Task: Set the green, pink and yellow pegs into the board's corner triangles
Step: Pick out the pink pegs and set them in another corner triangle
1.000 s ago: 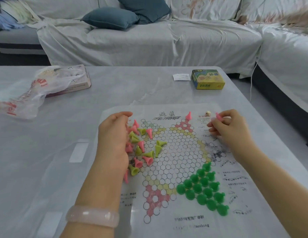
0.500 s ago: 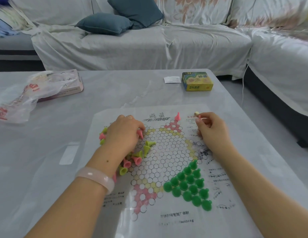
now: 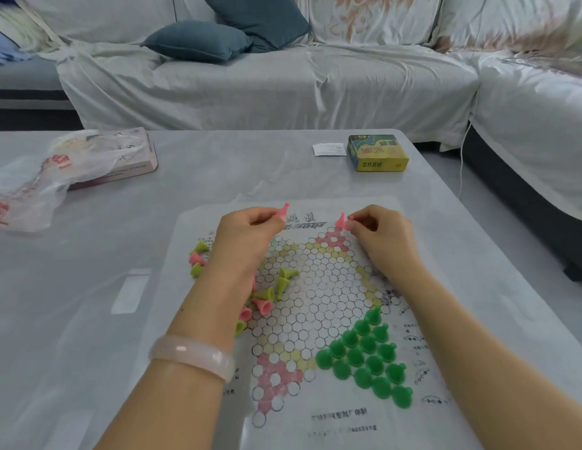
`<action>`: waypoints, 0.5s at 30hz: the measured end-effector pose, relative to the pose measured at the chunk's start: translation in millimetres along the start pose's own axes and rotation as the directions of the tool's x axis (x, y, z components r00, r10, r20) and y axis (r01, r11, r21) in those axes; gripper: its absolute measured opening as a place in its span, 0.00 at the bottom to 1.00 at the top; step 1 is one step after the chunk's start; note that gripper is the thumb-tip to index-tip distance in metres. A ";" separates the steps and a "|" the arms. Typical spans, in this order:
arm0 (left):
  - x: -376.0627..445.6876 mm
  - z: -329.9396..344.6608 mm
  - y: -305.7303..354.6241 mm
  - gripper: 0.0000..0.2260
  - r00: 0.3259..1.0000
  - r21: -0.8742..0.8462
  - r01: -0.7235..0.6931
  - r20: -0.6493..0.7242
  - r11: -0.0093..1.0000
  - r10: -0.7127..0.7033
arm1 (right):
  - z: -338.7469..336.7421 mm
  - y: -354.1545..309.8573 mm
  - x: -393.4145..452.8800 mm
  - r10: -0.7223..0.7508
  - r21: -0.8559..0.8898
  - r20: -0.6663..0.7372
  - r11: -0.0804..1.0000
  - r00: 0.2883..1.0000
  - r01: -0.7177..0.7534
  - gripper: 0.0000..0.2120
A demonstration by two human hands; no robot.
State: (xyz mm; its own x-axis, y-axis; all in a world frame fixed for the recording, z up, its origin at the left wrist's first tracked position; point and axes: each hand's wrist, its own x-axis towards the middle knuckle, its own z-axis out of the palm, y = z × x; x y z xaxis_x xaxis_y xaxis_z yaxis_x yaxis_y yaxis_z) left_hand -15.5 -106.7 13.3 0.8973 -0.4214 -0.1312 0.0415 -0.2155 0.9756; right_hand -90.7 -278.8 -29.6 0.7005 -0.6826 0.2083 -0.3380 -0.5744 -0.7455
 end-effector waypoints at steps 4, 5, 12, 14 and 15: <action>1.2 -1.1 -10.1 0.06 0.999 0.116 -0.036 -0.032 0.993 0.040 | 6.2 1.5 -1.8 -0.024 -0.050 -0.001 0.998 1.000 0.024 0.05; 1.0 -2.5 -9.6 0.06 0.998 0.133 -0.045 -0.043 0.990 0.051 | 6.1 1.1 -1.7 -0.028 -0.059 -0.004 0.998 1.000 0.027 0.05; -17.8 -5.7 -4.7 0.06 0.992 0.070 -0.050 -0.109 0.996 0.058 | 6.8 0.8 -1.0 -0.041 -0.123 0.001 0.992 0.999 0.041 0.06; -19.3 -4.5 -1.6 0.05 0.991 0.042 -0.035 -0.127 0.999 0.040 | 6.2 0.6 -1.5 -0.042 -0.140 0.007 0.989 0.999 0.043 0.06; -19.4 -4.1 0.1 0.05 0.991 0.030 -0.030 -0.132 0.999 0.034 | 6.0 0.8 -1.7 -0.043 -0.149 0.013 0.988 0.999 0.045 0.06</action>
State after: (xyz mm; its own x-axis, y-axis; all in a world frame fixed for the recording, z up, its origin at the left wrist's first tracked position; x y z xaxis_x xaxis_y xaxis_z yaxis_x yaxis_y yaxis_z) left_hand -31.1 -95.0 16.6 0.9485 -0.3080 -0.0738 0.0015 -0.2288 0.9735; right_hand -88.4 -275.4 -34.3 0.7226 -0.6512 0.2319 -0.3966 -0.6654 -0.6324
